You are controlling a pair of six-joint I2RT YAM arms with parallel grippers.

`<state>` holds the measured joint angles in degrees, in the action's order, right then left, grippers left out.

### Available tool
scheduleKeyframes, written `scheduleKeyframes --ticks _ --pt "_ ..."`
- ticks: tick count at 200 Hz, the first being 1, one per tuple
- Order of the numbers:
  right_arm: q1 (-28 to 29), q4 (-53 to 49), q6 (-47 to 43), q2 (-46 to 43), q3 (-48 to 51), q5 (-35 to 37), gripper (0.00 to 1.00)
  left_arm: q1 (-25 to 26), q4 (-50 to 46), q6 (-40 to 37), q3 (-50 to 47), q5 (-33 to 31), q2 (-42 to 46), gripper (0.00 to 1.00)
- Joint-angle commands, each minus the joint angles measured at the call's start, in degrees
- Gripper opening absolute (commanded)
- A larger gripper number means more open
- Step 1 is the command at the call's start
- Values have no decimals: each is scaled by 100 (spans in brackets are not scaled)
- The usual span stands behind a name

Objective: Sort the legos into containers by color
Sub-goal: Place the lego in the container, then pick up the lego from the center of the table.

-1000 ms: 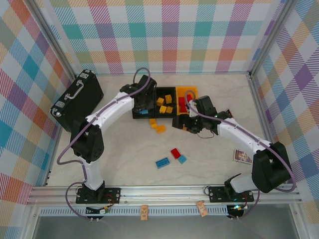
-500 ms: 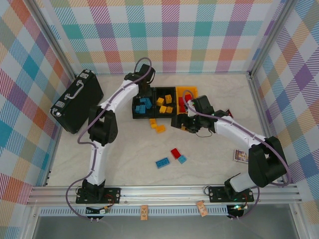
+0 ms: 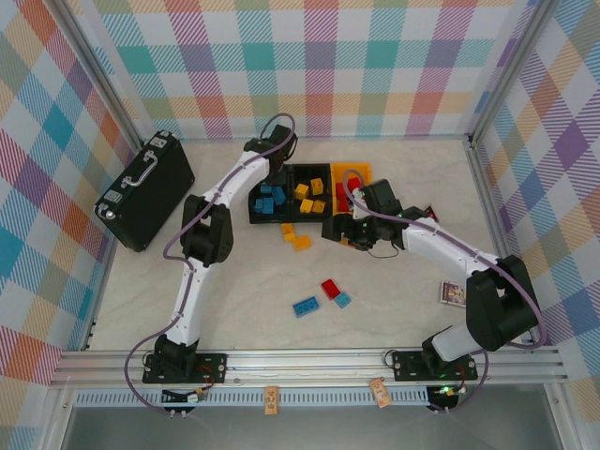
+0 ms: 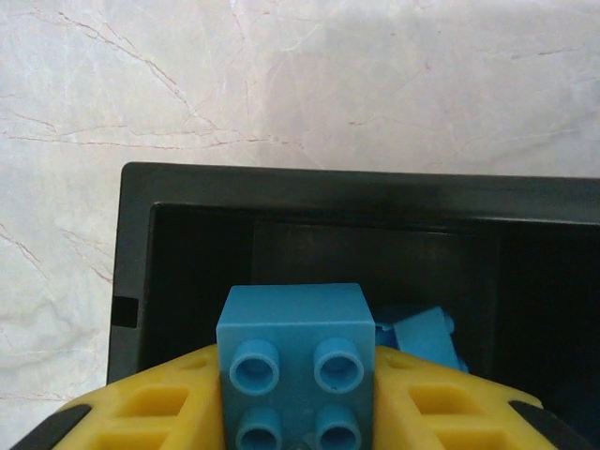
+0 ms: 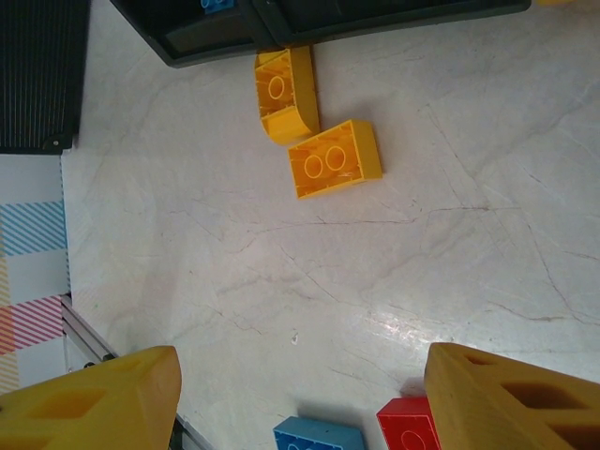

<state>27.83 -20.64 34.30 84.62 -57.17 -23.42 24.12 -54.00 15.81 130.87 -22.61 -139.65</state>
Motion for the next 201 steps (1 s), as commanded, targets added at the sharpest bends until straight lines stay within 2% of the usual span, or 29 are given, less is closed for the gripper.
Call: scheduleKeyframes --ticks 1,36,101,151,201 --pt "0 -18 28 37 -182 4 70 -48 -147 -114 192 -189 -61 40" --pt "3 -40 25 20 -190 5 70 -14 -111 -102 192 -173 -28 51" --pt "-1 -362 -185 -107 -310 195 70 211 -243 47 17 232 688 52" --pt "6 -976 -568 -367 -320 737 70 406 217 231 -1544 1054 2083 53" --pt "47 -1229 -732 -512 -149 1286 71 566 1122 662 -3920 1827 3652 55"
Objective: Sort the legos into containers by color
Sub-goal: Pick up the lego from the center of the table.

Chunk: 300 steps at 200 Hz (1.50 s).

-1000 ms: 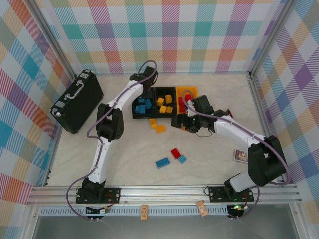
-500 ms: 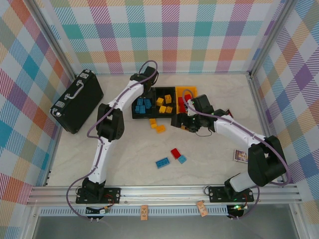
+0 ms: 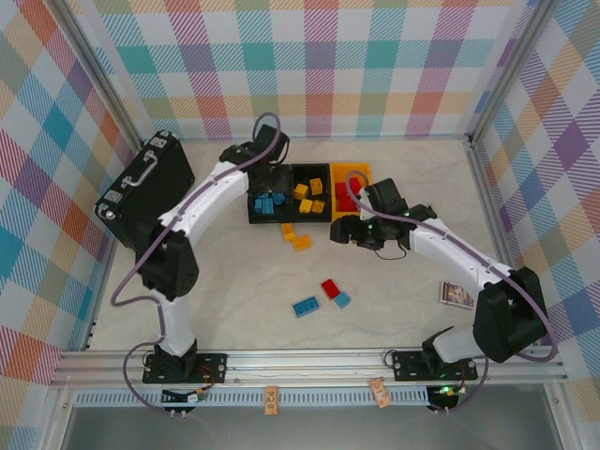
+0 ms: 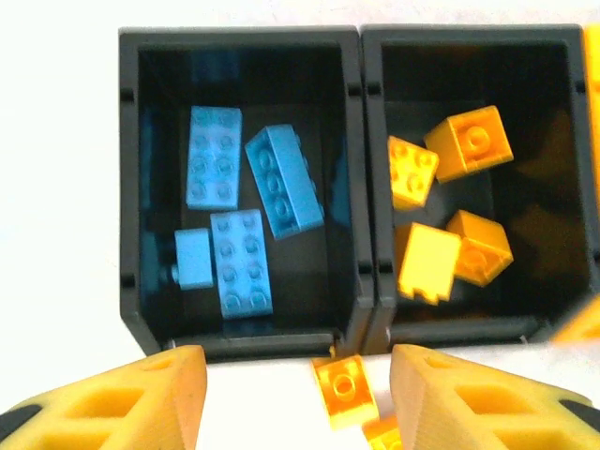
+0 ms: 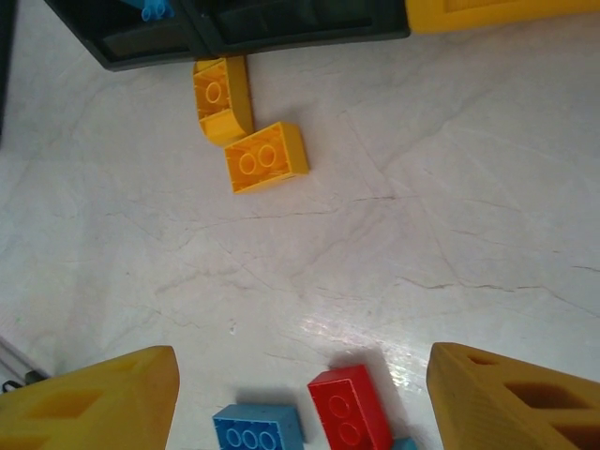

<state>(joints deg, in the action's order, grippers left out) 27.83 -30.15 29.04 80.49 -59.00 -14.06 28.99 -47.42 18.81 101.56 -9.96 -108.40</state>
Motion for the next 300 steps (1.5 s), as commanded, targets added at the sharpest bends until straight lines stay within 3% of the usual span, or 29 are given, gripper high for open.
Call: scheduleKeyframes --ticks 1,36,63,108,200,300 --pt "47 -275 -205 -101 36 351 71 84 502 379 -1037 576 555 55" --pt "64 -70 -121 -99 158 192 71 261 1784 1000 -2817 887 1361 55" --pt "121 76 -23 -21 235 124 71 698 2316 1402 -3373 499 1379 59" --pt "276 250 126 -68 445 145 71 1073 2598 2012 -3408 -387 860 64" --pt "407 371 146 -87 618 107 71 1082 2492 2308 -2805 -899 -68 66" --pt "407 363 165 -94 616 127 70 1078 2369 2279 -2555 -1215 -595 52"
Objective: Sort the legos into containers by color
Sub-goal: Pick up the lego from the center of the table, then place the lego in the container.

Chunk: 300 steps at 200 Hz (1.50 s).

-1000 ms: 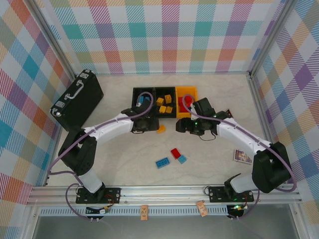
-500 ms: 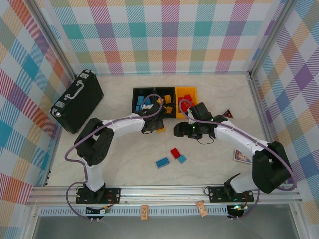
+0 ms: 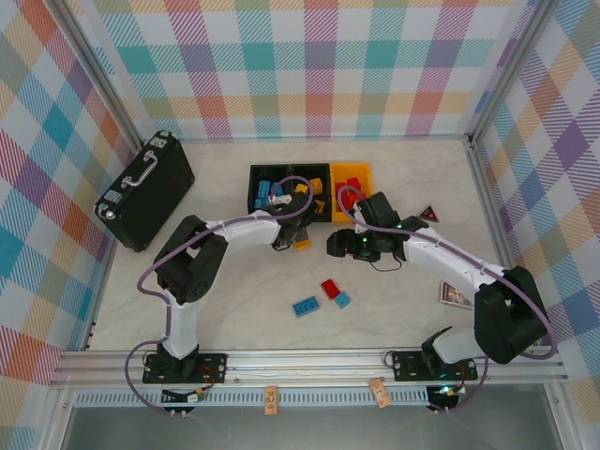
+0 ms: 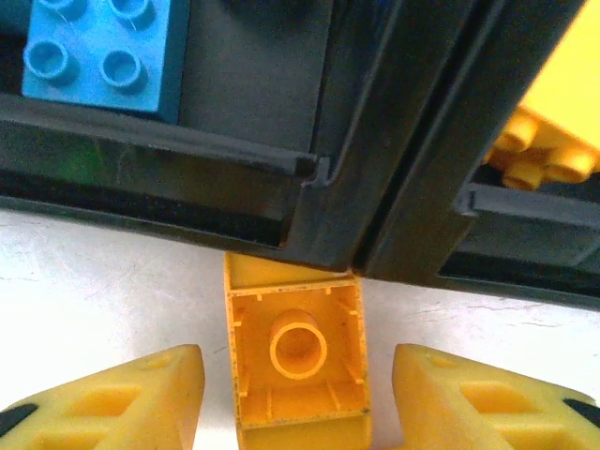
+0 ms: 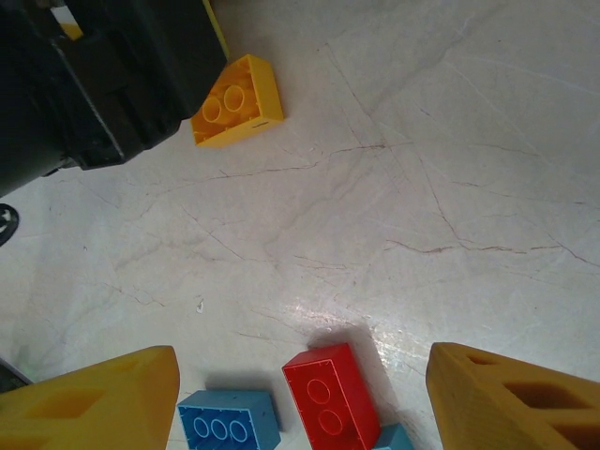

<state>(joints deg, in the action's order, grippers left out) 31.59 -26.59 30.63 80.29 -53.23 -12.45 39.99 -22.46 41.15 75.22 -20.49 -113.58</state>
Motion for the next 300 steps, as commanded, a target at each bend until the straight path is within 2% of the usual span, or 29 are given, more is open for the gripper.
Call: scheduleKeyframes --ticks 1,13,35,70,134,183,230,300 --pt "31 10 9 -75 40 -37 70 -20 -127 44 75 -164 -77 52" --pt "31 14 15 -67 40 -46 70 -25 -128 32 40 -179 -63 47" --pt "31 30 26 -59 27 -56 70 -18 -159 -60 0 -149 14 28" --pt "34 66 40 -33 19 -57 70 -17 -358 -172 -186 -173 386 23" --pt "31 101 21 48 -98 -114 70 -14 -720 -429 -627 61 1353 22" --pt "23 28 -20 -60 -221 -65 70 -12 -1105 -698 -331 371 1714 23" --pt "-133 11 89 -151 -355 -127 70 -9 -1286 -941 603 743 1291 23" --pt "-664 50 228 -287 -355 -320 70 -89 -1508 -986 2241 1201 31 24"
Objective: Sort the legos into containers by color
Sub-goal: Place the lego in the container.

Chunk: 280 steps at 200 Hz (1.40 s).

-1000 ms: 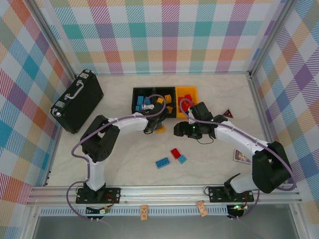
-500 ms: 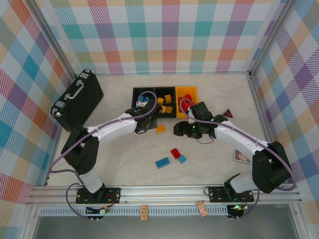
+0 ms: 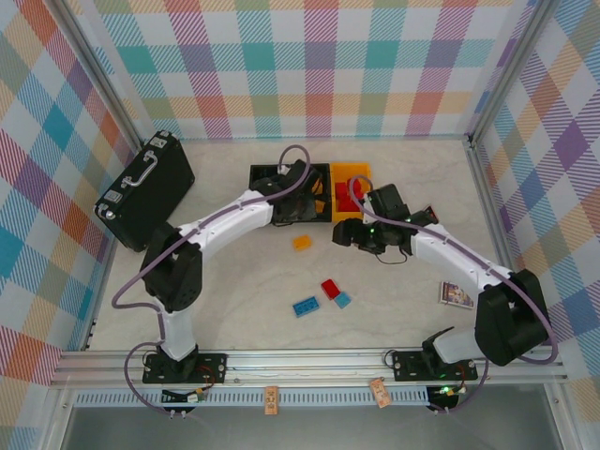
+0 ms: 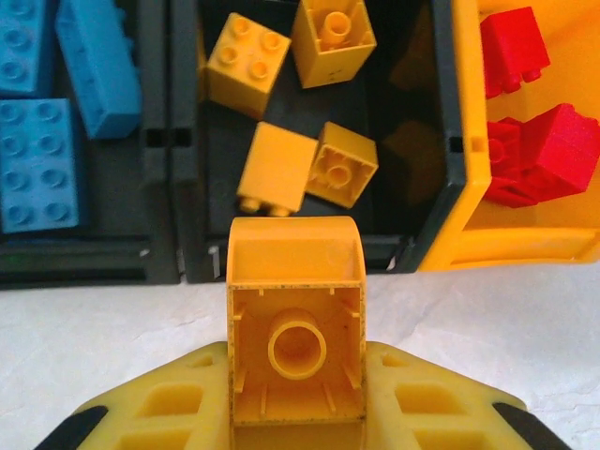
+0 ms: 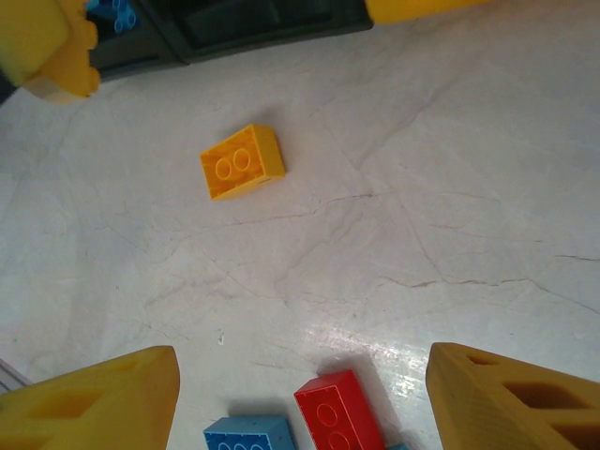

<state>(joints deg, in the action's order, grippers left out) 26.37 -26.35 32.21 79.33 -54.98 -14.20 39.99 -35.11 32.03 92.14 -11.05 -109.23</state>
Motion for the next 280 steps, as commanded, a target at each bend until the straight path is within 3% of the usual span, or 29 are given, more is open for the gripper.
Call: scheduleKeyframes --ticks 1,107,196,218,237,259,280 --pt "-150 29 73 -190 -180 -145 70 -88 -242 -74 572 259 -427 24" --pt "-409 55 82 -313 66 -154 70 -482 -398 88 2322 655 -1984 24" --pt "-448 79 101 -277 154 -153 70 -510 -440 20 3118 712 -2625 27" --pt "-443 80 110 -278 165 -160 70 -510 -445 18 3173 678 -2661 31" --pt "-444 82 110 -286 163 -169 70 -510 -470 22 3187 663 -2639 45" --pt "-448 104 117 -291 151 -188 70 -496 -424 15 3065 639 -2463 53" --pt "-448 155 124 -282 154 -214 70 -483 -306 4 2893 637 -2236 54"
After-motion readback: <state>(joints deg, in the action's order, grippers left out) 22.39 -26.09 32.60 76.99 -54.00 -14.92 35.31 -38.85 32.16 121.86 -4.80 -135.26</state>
